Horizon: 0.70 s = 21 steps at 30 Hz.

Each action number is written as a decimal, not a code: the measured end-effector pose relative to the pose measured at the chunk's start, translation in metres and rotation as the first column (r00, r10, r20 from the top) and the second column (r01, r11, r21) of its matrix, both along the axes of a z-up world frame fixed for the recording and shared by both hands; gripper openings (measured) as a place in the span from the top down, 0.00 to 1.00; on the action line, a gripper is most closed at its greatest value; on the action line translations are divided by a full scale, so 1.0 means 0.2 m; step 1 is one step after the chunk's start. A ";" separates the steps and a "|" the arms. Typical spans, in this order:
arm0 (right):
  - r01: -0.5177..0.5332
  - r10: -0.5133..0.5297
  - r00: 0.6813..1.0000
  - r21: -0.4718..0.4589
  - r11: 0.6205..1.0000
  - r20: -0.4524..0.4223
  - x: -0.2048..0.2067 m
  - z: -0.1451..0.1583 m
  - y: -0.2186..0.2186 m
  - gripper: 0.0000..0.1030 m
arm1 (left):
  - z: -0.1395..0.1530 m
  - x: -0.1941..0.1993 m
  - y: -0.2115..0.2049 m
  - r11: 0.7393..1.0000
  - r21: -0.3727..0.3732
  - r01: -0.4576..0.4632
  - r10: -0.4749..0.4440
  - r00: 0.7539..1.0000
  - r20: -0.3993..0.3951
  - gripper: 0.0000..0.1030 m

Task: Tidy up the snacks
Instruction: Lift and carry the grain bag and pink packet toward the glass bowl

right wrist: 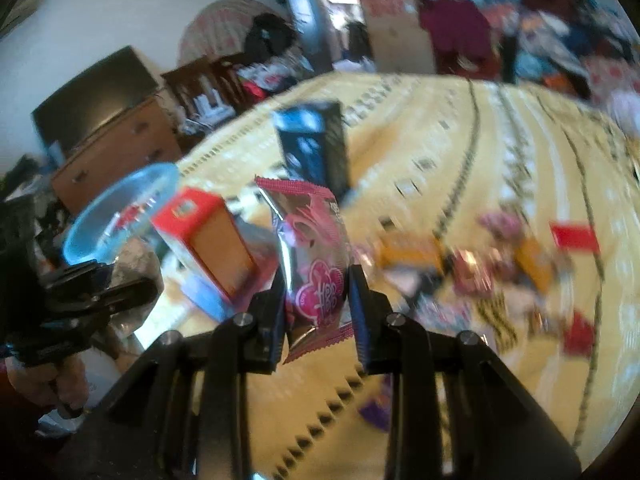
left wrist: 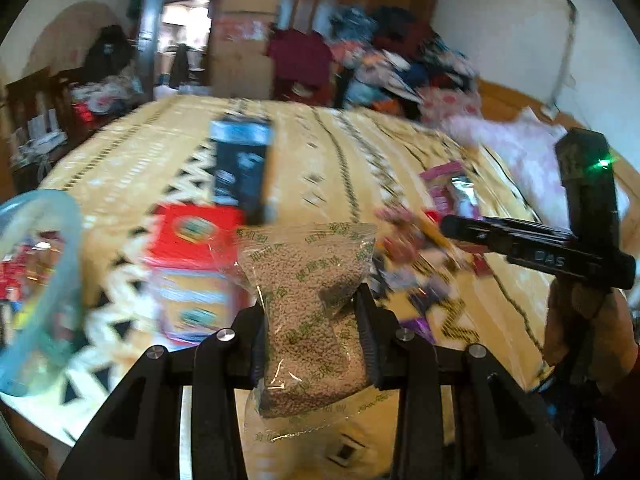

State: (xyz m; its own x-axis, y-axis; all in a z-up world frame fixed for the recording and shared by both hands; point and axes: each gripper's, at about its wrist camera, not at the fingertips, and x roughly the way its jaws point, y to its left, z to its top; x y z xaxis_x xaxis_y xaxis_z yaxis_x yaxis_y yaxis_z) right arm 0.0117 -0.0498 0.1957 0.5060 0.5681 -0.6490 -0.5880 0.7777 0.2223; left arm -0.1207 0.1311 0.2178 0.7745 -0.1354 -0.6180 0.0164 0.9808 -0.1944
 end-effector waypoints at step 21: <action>-0.415 0.414 0.909 0.026 0.909 0.059 0.08 0.42 1.41 0.72 | 0.28 -0.12 1.56 0.889 -0.055 -0.454 0.455 0.891 -0.001 0.62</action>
